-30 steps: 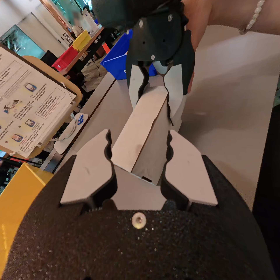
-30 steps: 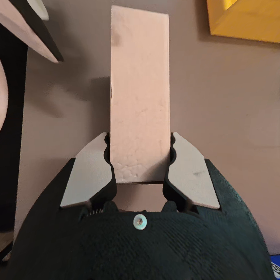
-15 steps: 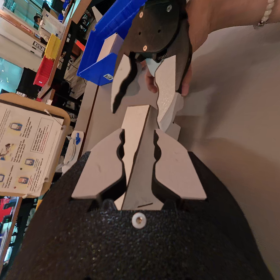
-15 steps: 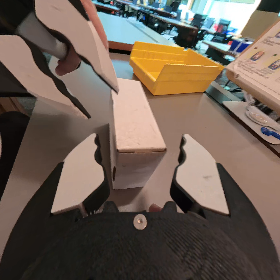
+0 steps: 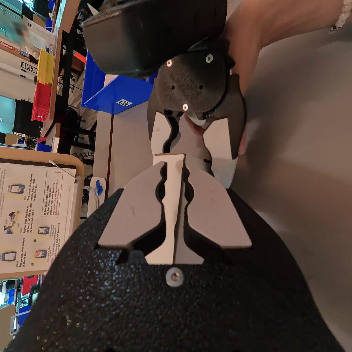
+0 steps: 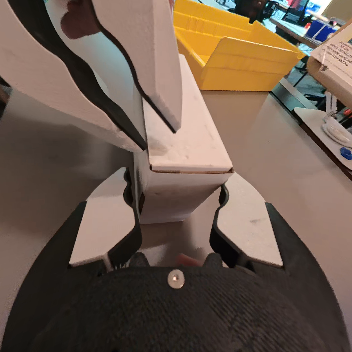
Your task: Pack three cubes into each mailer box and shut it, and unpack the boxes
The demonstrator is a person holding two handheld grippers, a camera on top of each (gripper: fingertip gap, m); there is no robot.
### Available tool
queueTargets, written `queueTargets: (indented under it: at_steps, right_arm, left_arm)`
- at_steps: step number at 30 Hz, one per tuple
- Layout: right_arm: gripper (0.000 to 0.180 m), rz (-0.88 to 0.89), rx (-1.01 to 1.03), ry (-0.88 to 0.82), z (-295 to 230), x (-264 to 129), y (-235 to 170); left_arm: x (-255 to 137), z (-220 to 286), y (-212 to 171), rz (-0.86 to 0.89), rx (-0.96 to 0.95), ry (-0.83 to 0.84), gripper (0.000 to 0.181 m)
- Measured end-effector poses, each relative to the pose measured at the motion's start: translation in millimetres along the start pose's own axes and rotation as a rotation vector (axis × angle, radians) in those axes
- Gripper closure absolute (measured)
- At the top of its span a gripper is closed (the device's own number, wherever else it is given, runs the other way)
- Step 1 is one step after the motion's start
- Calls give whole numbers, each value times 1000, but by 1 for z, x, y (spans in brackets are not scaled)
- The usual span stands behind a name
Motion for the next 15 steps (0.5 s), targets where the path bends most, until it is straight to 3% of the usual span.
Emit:
queueTargets:
  at_steps: [1,15]
  right_arm:
    - [91,0,-11,-20,0,2,0]
    - [93,-31,-10,-26,-1,11,1]
  left_arm:
    - [0,1,-1,0,2,-2,168]
    - [-1,2,1,-57,103,-26,178]
Point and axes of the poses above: each gripper's, where its closed fingertips meet, x out along the fingers, y out of its top, z = x × y across the jaws, the point moved 10 cm from there along -x, back along the fingers, and after that the axes turned 1 degree about -z, right-handed, at the moved point
